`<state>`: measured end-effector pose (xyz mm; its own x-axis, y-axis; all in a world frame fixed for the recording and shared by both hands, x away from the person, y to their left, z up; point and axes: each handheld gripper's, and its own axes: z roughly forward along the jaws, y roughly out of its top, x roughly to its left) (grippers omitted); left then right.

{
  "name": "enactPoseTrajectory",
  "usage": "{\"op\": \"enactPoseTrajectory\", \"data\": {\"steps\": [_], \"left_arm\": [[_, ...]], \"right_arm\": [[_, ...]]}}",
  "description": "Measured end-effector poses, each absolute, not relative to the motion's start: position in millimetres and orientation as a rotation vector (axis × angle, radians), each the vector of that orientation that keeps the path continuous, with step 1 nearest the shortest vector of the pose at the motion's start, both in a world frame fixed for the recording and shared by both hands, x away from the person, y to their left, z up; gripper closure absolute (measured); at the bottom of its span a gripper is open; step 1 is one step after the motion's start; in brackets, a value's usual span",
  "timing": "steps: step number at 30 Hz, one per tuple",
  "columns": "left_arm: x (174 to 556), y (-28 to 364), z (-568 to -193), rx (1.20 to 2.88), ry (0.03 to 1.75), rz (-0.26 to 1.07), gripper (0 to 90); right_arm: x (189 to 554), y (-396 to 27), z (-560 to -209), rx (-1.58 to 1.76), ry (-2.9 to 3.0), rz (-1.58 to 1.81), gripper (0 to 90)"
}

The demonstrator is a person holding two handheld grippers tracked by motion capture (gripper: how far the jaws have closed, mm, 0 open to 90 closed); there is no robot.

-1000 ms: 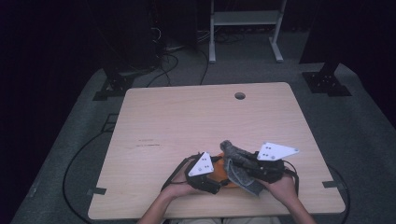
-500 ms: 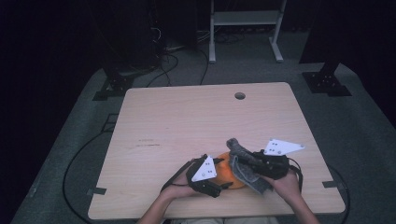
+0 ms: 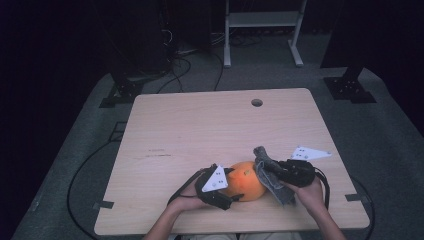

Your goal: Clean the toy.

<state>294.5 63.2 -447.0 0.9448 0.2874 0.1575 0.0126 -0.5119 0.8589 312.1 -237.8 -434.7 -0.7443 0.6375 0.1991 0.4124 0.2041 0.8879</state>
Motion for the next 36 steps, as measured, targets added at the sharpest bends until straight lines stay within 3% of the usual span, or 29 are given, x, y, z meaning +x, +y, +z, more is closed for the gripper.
{"op": "enactPoseTrajectory", "data": {"steps": [8,15,21,29,36], "left_arm": [[306.4,80.8,-445.7,2.115,0.298,0.289,19.2],[308.9,82.9,-446.5,2.104,0.306,0.27,19.0],[309.2,82.4,-446.6,2.101,0.31,0.276,18.6],[312.0,85.8,-448.6,2.079,0.338,0.248,18.5],[315.3,82.4,-448.4,2.058,0.395,0.253,18.2]], "right_arm": [[306.2,-234.1,-430.8,0.969,2.213,1.652,76.3],[316.5,-244.1,-456.3,1.09,2.274,1.526,76.3],[309.3,-245.0,-444.2,1.027,2.251,1.644,76.3],[317.9,-246.7,-465.4,1.159,2.362,1.436,76.3],[297.8,-238.5,-437.1,0.924,2.229,1.74,75.7]]}}
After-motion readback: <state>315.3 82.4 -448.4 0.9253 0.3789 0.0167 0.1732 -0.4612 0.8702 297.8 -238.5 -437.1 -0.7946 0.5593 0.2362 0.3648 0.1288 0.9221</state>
